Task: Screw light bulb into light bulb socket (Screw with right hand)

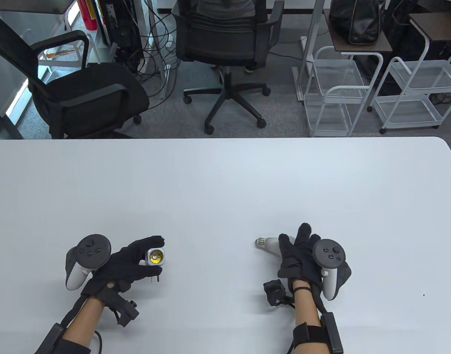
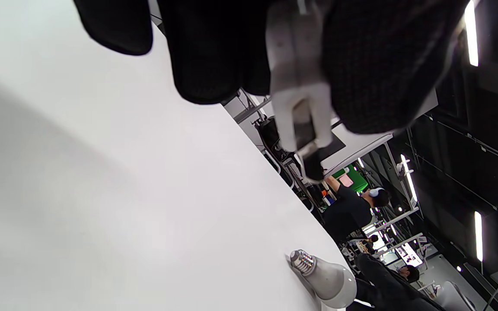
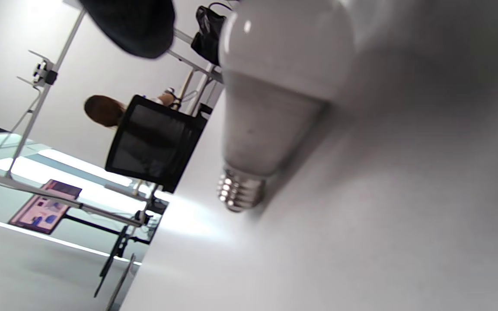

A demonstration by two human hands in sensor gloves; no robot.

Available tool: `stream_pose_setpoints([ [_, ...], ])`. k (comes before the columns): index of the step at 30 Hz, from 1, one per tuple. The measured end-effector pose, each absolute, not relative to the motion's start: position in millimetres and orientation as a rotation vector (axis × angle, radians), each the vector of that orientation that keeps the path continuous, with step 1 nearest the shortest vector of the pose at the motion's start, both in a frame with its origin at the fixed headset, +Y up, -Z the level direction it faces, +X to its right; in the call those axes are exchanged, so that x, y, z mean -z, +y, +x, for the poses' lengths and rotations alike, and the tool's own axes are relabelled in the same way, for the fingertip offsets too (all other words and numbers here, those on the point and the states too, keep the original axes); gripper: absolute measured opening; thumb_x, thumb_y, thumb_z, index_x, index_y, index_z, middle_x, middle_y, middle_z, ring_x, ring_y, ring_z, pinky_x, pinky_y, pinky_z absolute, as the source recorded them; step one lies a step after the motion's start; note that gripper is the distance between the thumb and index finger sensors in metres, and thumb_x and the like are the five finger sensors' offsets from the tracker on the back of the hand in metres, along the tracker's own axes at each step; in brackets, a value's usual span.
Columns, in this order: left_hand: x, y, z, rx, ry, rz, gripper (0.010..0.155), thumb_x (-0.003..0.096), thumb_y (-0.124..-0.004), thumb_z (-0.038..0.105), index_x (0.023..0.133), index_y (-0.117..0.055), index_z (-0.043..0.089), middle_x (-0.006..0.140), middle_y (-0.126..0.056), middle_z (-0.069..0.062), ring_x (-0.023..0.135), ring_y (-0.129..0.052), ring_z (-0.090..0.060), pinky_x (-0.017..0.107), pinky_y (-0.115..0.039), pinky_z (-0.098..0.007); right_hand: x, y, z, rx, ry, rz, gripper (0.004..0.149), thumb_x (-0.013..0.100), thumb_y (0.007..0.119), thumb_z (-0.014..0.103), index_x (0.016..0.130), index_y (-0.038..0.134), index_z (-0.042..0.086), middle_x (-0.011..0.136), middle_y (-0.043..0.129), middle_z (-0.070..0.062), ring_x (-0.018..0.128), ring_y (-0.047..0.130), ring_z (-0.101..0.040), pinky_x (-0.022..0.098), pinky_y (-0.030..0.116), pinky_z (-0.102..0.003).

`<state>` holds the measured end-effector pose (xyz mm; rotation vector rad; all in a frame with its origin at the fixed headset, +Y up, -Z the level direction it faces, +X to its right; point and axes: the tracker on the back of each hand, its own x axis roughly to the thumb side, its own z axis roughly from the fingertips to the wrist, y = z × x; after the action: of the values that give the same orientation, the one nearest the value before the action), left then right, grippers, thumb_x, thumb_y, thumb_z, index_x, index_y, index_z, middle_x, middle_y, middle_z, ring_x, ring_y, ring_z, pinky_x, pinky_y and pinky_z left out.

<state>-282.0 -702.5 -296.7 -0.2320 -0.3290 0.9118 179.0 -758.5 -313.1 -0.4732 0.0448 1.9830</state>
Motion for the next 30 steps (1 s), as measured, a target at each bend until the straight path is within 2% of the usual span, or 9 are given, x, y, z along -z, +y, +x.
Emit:
stream_pose_setpoints([
  [4, 295, -704, -278, -0.879, -0.344, -0.240, 0.076, 0.0449, -0.093, 0.045, 0.110, -0.054, 0.038, 0.106, -0.070, -0.003, 0.092, -0.077, -0.025, 0.079, -0.053, -0.060, 318, -760, 170, -2.054, 0.129, -0.532, 0.062, 0.063, 0.068, 0.025, 0.107, 0.025, 0.014, 0.106, 0.014, -0.037, 0.087, 0.000, -0.065, 0.052, 0.000, -0.077],
  [9, 295, -706, -274, -0.840, -0.348, -0.254, 0.077, 0.0449, -0.093, 0.045, 0.110, -0.054, 0.037, 0.105, -0.070, -0.004, 0.090, -0.077, -0.025, 0.079, -0.053, -0.060, 318, -759, 171, -2.058, 0.141, -0.506, 0.061, 0.062, 0.070, 0.021, 0.105, 0.028, 0.014, 0.099, 0.032, -0.041, 0.086, 0.005, -0.064, 0.051, 0.003, -0.075],
  [14, 295, -708, -271, -0.837, -0.351, -0.267, 0.077, 0.0456, -0.093, 0.046, 0.110, -0.052, 0.036, 0.103, -0.069, -0.005, 0.088, -0.077, -0.024, 0.079, -0.053, -0.060, 314, -752, 176, -2.115, 0.067, -0.508, 0.061, 0.059, 0.074, 0.021, 0.103, 0.032, 0.012, 0.095, 0.035, -0.042, 0.086, 0.023, -0.068, 0.053, 0.016, -0.078],
  [17, 294, -709, -270, -0.802, -0.350, -0.267, 0.077, 0.0456, -0.093, 0.046, 0.110, -0.052, 0.035, 0.103, -0.069, -0.006, 0.087, -0.077, -0.024, 0.079, -0.053, -0.060, 311, -746, 180, -2.107, -0.006, -0.532, 0.062, 0.057, 0.077, 0.019, 0.101, 0.035, 0.013, 0.093, 0.035, -0.041, 0.084, 0.040, -0.067, 0.055, 0.028, -0.078],
  [19, 294, -709, -270, -0.792, -0.350, -0.265, 0.077, 0.0456, -0.093, 0.046, 0.110, -0.052, 0.035, 0.102, -0.069, -0.007, 0.086, -0.077, -0.024, 0.079, -0.053, -0.060, 310, -741, 182, -2.098, -0.046, -0.543, 0.062, 0.056, 0.078, 0.020, 0.101, 0.036, 0.013, 0.091, 0.036, -0.041, 0.079, 0.058, -0.062, 0.057, 0.044, -0.074],
  [21, 294, -709, -270, -0.786, -0.344, -0.258, 0.077, 0.0461, -0.092, 0.046, 0.111, -0.051, 0.034, 0.101, -0.068, -0.007, 0.085, -0.076, -0.023, 0.079, -0.053, -0.059, 309, -738, 181, -2.069, -0.071, -0.513, 0.061, 0.057, 0.078, 0.022, 0.101, 0.035, 0.015, 0.091, 0.035, -0.039, 0.077, 0.061, -0.058, 0.055, 0.054, -0.071],
  [24, 294, -709, -270, -0.783, -0.335, -0.247, 0.077, 0.0464, -0.092, 0.046, 0.111, -0.051, 0.033, 0.099, -0.068, -0.009, 0.082, -0.077, -0.024, 0.078, -0.053, -0.059, 307, -733, 177, -2.041, -0.120, -0.456, 0.060, 0.058, 0.076, 0.024, 0.101, 0.035, 0.016, 0.096, 0.031, -0.039, 0.075, 0.061, -0.054, 0.054, 0.055, -0.068],
  [26, 294, -708, -270, -0.772, -0.333, -0.239, 0.077, 0.0463, -0.092, 0.046, 0.111, -0.052, 0.032, 0.098, -0.069, -0.010, 0.081, -0.077, -0.024, 0.077, -0.054, -0.059, 307, -729, 171, -2.053, -0.127, -0.376, 0.059, 0.059, 0.074, 0.024, 0.101, 0.034, 0.017, 0.097, 0.036, -0.039, 0.075, 0.061, -0.053, 0.054, 0.054, -0.068],
  [30, 293, -708, -265, -0.725, -0.335, -0.230, 0.077, 0.0460, -0.092, 0.049, 0.111, -0.054, 0.030, 0.094, -0.073, -0.010, 0.077, -0.080, -0.023, 0.076, -0.057, -0.059, 308, -716, 146, -2.078, -0.151, -0.145, 0.056, 0.060, 0.072, 0.023, 0.103, 0.038, 0.018, 0.095, 0.036, -0.039, 0.074, 0.059, -0.054, 0.053, 0.052, -0.069],
])
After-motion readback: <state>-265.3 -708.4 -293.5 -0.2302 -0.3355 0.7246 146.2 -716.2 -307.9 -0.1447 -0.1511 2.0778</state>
